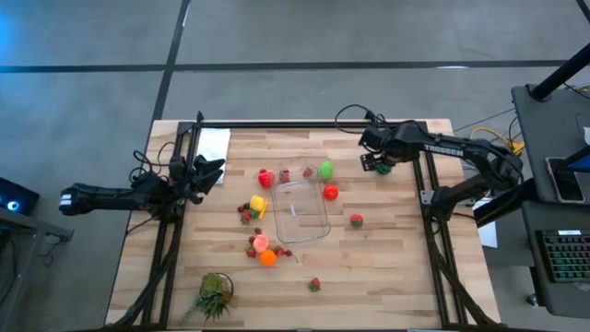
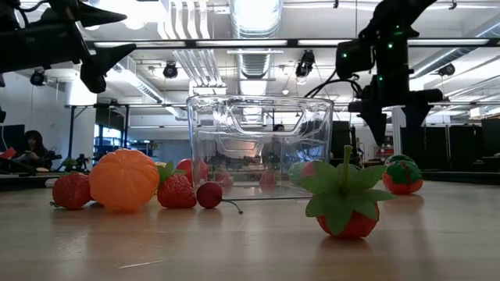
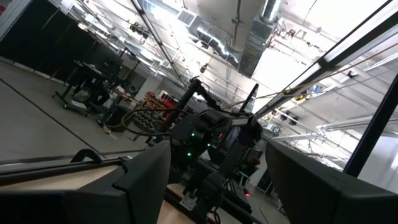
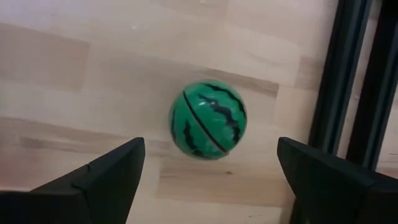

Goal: Pick and placing Produce into tupperware
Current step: Put the watermelon into the transparent bin, then put the pineapple into the transparent bin

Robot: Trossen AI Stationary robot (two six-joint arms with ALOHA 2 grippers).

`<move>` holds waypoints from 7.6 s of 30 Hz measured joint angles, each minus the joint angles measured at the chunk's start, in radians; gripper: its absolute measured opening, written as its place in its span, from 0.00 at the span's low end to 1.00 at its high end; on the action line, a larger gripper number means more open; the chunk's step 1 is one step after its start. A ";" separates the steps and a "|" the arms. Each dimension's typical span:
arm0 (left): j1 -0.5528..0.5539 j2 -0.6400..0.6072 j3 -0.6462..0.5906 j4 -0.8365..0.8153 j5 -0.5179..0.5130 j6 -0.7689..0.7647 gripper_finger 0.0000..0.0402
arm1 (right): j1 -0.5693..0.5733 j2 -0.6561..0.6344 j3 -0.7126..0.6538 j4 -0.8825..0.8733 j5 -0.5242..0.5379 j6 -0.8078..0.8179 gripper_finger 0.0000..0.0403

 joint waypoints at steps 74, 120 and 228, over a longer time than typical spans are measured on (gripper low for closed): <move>0.000 0.047 0.000 0.001 -0.005 0.006 0.62 | -0.164 0.098 -0.175 0.288 -0.130 -0.284 0.83; 0.000 0.081 0.000 -0.005 -0.004 0.006 0.62 | 0.297 0.402 0.586 0.318 -0.431 -0.236 0.80; -0.008 1.105 0.592 -0.878 0.217 -0.002 0.62 | 0.081 0.354 0.790 0.051 -0.156 -0.698 0.89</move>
